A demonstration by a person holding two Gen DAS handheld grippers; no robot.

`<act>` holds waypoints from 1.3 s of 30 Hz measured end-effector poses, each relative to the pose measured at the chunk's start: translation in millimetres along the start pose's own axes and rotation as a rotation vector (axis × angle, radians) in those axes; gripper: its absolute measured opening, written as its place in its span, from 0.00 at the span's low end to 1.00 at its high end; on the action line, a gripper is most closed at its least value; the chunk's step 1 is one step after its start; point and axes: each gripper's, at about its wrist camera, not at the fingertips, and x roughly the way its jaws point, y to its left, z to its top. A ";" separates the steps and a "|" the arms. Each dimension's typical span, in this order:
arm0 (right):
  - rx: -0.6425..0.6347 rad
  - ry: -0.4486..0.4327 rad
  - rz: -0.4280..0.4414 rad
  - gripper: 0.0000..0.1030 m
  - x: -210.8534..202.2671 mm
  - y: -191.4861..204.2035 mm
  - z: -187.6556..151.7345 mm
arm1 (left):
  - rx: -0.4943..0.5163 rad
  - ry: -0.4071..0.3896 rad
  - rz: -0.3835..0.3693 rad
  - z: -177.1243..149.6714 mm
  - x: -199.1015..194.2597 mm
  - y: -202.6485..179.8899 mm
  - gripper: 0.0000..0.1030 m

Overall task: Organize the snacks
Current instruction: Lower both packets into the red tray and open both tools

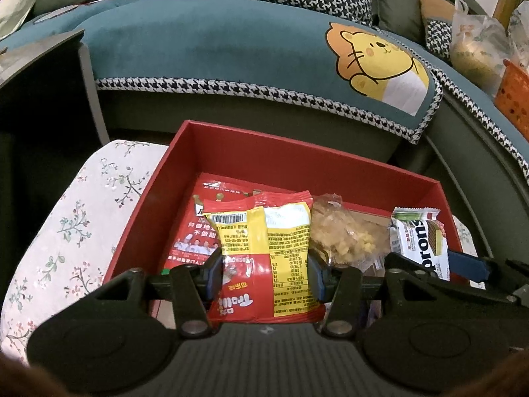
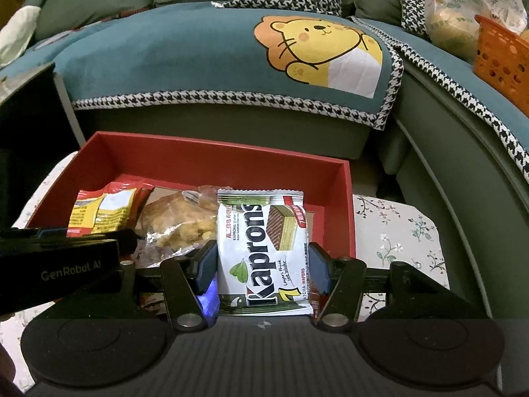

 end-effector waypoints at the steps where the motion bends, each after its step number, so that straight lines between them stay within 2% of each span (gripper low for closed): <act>1: -0.001 -0.002 -0.004 0.64 0.4 -0.4 0.1 | -0.001 0.000 0.002 -0.1 0.2 -0.1 0.68; 9: 0.002 -0.033 -0.018 0.74 -3.1 -4.2 1.1 | -0.018 -0.014 0.017 3.2 -3.3 4.6 0.75; 18: 0.011 -0.057 -0.024 0.75 -16.0 -8.1 4.2 | -0.040 -0.034 -0.024 4.0 -21.3 5.7 0.81; 26: -0.015 -0.071 -0.052 0.75 -45.8 -6.0 -2.0 | -0.037 -0.038 -0.066 -8.0 -47.5 4.4 0.82; 33: -0.058 -0.032 -0.066 0.75 -73.8 -1.8 -26.8 | -0.039 -0.018 -0.087 -28.2 -69.1 10.2 0.82; 39: -0.106 0.067 -0.048 0.77 -82.4 11.6 -66.3 | -0.043 0.005 -0.090 -46.9 -84.0 19.8 0.83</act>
